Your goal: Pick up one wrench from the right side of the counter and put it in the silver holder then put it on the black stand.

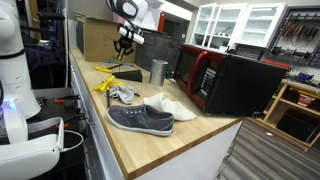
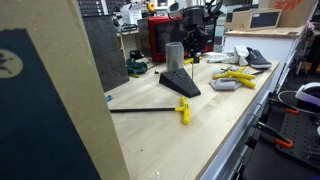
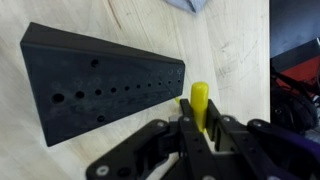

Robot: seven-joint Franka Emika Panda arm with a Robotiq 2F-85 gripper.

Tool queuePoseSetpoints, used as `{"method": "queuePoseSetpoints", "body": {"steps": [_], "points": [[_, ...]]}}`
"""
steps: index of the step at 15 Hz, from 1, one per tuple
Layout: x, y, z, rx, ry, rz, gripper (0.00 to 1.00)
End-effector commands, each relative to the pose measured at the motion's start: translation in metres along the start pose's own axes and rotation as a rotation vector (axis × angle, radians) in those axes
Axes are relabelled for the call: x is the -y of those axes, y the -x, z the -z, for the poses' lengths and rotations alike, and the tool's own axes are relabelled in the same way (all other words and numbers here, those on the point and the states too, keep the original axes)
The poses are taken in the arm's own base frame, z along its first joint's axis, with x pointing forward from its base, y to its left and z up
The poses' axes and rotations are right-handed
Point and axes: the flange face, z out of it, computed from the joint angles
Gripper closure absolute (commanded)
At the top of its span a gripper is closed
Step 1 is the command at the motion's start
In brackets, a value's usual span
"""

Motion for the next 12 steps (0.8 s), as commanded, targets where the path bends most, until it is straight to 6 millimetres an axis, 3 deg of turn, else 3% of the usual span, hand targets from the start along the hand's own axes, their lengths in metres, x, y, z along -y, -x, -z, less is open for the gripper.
{"method": "queuePoseSetpoints", "body": {"steps": [1,12], "points": [[-0.0003,-0.0045,0.0049,0.005,0.021,0.019,0.96],[-0.0039,-0.01,0.0058,0.018,0.041,0.035,0.96]]}}
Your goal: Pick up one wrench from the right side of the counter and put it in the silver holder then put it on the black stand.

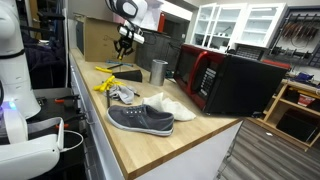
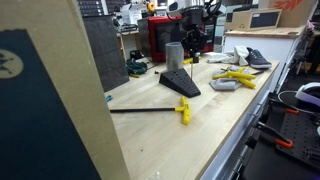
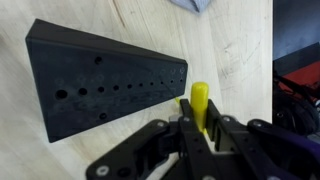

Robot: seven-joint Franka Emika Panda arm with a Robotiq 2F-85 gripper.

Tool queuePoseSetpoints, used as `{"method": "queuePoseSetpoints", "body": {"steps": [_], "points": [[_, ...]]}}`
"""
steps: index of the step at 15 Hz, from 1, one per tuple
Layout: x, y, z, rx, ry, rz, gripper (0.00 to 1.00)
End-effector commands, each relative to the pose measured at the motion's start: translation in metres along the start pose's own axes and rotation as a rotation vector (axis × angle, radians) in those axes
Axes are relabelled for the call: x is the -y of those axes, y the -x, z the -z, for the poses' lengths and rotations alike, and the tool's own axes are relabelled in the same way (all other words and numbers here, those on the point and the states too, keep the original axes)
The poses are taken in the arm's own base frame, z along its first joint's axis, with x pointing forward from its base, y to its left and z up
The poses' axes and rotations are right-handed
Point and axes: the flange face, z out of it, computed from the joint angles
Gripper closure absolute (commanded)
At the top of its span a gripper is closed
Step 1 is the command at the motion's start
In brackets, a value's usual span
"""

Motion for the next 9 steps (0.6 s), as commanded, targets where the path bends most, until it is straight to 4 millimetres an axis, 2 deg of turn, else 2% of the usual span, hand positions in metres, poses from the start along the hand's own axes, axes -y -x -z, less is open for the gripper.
{"method": "queuePoseSetpoints", "body": {"steps": [1,9], "points": [[-0.004,-0.007,0.005,0.007,0.031,0.022,0.96],[-0.01,-0.019,0.006,0.005,0.043,0.042,0.96]]}}
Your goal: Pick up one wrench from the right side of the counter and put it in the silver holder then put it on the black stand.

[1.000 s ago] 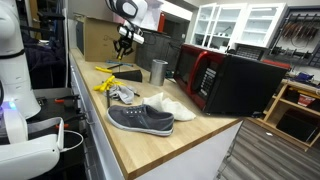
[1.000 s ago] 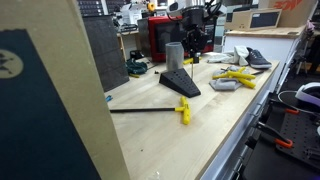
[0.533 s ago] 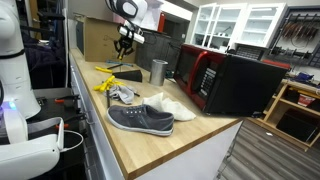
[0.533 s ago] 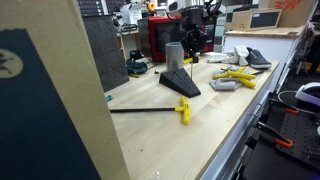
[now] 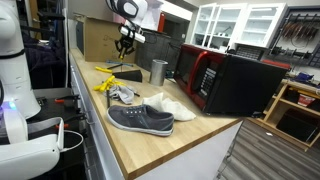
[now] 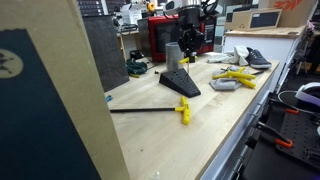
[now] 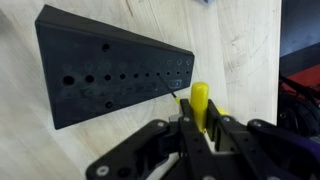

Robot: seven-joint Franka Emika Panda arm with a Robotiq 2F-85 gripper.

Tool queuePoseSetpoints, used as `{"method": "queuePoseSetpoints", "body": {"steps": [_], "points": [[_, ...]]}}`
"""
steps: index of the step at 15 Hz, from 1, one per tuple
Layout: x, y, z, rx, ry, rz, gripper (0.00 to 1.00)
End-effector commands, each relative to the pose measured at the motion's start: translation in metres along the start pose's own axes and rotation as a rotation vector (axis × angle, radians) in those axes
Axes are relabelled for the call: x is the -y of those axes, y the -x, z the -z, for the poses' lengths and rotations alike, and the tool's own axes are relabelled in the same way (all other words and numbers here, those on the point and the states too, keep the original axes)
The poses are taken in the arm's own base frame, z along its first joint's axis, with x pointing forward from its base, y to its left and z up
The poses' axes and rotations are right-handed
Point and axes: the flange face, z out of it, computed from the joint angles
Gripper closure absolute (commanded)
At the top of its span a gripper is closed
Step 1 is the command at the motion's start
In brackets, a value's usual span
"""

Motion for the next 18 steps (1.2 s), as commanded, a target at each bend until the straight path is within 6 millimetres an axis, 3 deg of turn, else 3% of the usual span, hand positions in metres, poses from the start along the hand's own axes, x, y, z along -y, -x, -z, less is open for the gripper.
{"method": "queuePoseSetpoints", "body": {"steps": [1,18], "points": [[-0.007,-0.008,0.003,0.009,0.024,0.024,0.96],[-0.014,-0.006,-0.018,0.003,-0.013,0.017,0.96]]}}
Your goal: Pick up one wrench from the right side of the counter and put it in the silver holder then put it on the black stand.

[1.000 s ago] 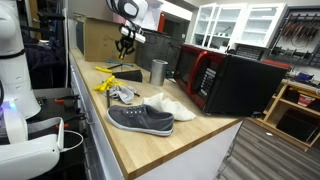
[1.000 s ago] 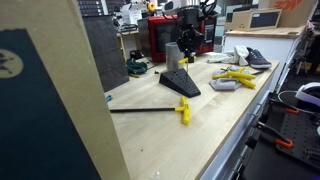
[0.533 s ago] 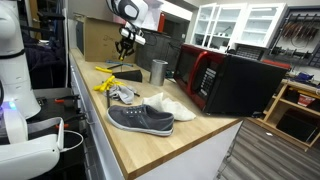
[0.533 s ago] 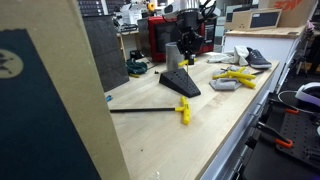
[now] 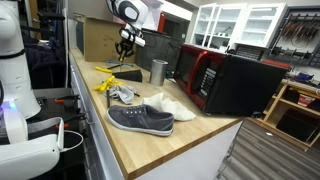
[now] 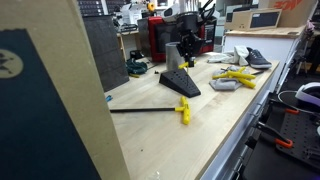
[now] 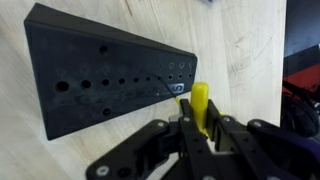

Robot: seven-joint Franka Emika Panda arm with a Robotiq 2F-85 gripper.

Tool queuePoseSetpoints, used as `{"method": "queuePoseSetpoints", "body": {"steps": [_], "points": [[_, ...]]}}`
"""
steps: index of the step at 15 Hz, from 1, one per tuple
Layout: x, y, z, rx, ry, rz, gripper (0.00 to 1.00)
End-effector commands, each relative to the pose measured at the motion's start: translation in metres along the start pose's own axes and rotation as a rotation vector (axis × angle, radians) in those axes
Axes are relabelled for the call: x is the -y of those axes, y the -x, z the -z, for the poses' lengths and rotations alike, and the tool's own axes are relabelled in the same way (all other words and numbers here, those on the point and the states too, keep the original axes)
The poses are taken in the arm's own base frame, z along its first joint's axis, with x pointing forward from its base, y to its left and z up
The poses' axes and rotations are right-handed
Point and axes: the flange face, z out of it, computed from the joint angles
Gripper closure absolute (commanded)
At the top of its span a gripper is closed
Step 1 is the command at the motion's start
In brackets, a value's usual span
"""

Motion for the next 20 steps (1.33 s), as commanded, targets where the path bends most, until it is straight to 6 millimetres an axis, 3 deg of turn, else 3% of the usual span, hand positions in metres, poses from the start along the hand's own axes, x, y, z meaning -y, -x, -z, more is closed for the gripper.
{"method": "queuePoseSetpoints", "body": {"steps": [1,10,11,12,20], "points": [[-0.006,-0.004,0.0,-0.008,0.016,0.019,0.96],[-0.008,0.0,0.002,-0.005,0.069,-0.018,0.96],[-0.007,0.0,0.002,-0.004,0.079,-0.026,0.58],[-0.008,0.0,0.003,0.0,0.09,-0.035,0.57],[-0.009,-0.004,0.017,0.01,0.178,-0.028,0.01]]}}
